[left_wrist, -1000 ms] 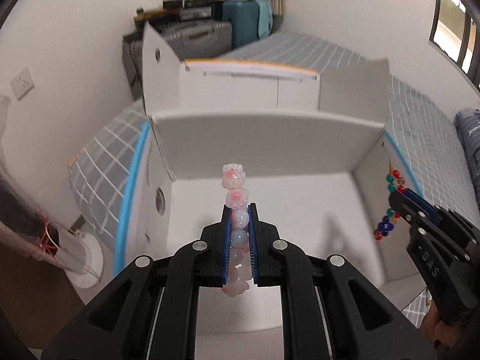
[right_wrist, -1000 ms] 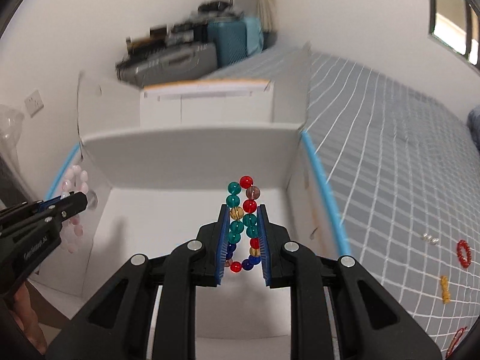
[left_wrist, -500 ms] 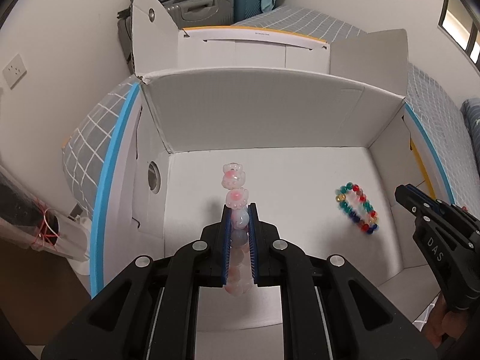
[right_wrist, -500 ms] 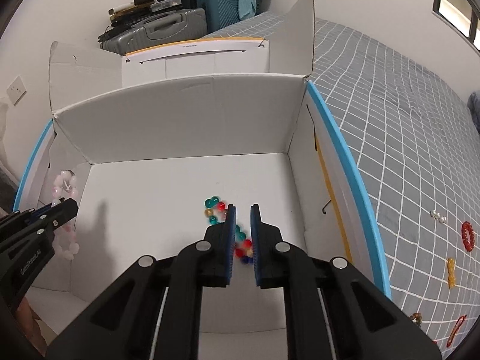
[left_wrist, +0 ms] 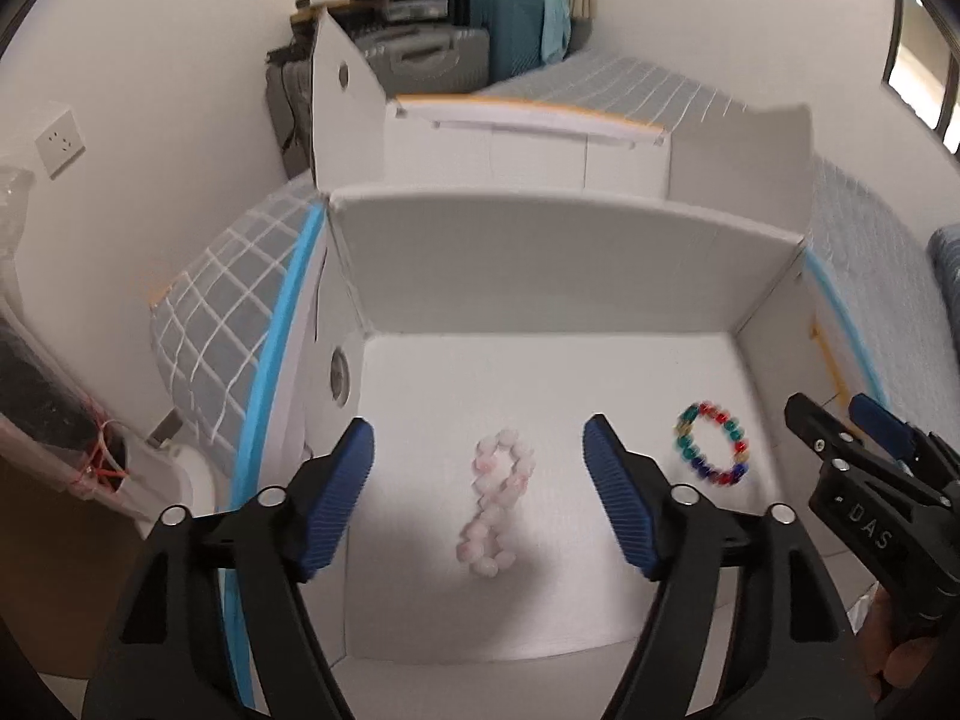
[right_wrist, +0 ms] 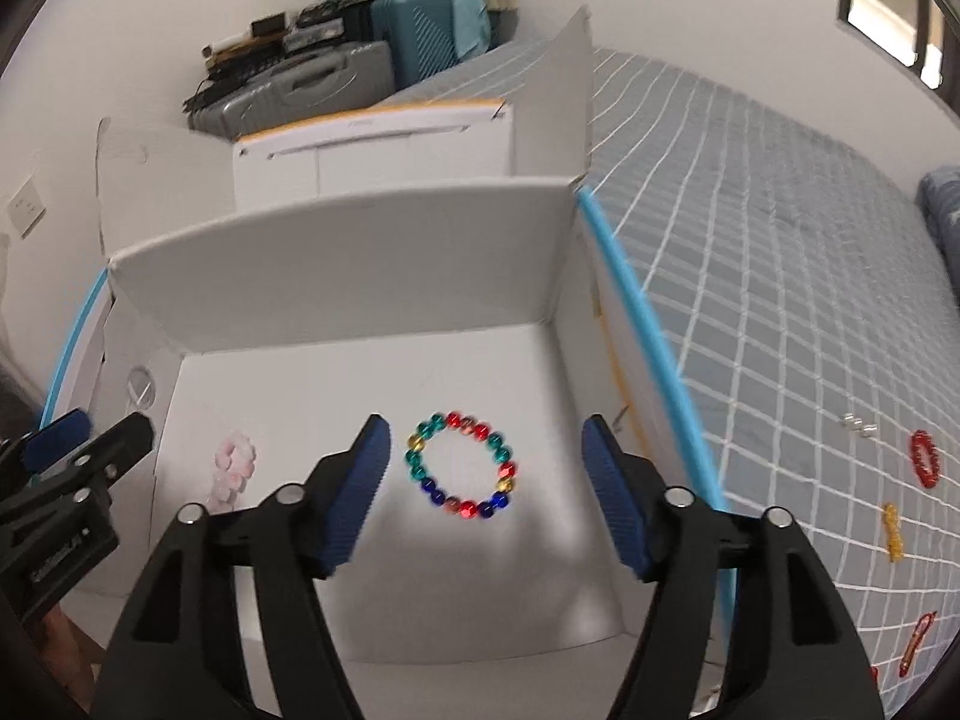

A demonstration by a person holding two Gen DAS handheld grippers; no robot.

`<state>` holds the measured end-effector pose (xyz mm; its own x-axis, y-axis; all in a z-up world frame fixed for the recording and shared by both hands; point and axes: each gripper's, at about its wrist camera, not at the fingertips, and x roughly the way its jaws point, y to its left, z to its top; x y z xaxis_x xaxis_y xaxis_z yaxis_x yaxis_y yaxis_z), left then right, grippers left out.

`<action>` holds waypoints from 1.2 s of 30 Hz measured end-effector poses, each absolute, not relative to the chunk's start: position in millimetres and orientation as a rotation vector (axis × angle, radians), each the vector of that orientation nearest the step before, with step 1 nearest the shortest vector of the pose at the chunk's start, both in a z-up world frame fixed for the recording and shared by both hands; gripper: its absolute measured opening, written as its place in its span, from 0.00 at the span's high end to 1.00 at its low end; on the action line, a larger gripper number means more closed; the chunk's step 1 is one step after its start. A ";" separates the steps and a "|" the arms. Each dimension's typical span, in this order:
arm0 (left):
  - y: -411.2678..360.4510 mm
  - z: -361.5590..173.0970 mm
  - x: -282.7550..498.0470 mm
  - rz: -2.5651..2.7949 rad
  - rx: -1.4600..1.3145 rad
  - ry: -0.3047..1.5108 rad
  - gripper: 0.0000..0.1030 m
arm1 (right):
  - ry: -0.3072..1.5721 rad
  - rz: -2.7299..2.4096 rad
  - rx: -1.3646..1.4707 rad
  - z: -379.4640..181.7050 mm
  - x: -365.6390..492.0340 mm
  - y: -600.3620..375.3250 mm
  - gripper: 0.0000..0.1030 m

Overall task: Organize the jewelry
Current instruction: 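Move both tools back from the box toward the bed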

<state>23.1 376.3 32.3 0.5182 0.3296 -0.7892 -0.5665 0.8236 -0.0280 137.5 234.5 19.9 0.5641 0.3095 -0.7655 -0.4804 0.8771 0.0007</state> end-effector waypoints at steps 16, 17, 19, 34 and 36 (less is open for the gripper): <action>342.6 67.3 7.8 0.539 -0.271 0.733 0.05 | 0.704 0.398 -0.104 64.0 132.4 181.2 0.08; 337.3 70.3 8.3 0.515 -0.278 0.718 0.05 | 0.689 0.384 -0.098 69.1 132.4 171.7 0.08; 326.0 75.0 12.4 0.497 -0.270 0.709 0.05 | 0.671 0.364 -0.085 75.4 132.0 154.9 0.08; 162.3 75.8 45.0 0.228 -0.140 0.658 0.05 | 0.655 0.168 -0.022 80.0 117.9 -29.7 0.08; 136.6 68.3 47.7 0.180 -0.130 0.665 0.05 | 0.657 0.133 -0.011 76.4 114.2 -56.9 0.08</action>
<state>47.7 136.6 68.3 0.7720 0.1239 -0.6234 -0.2066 0.9765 -0.0619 114.2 -56.9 76.4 0.7834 0.1199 -0.6098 -0.1267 0.9914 0.0322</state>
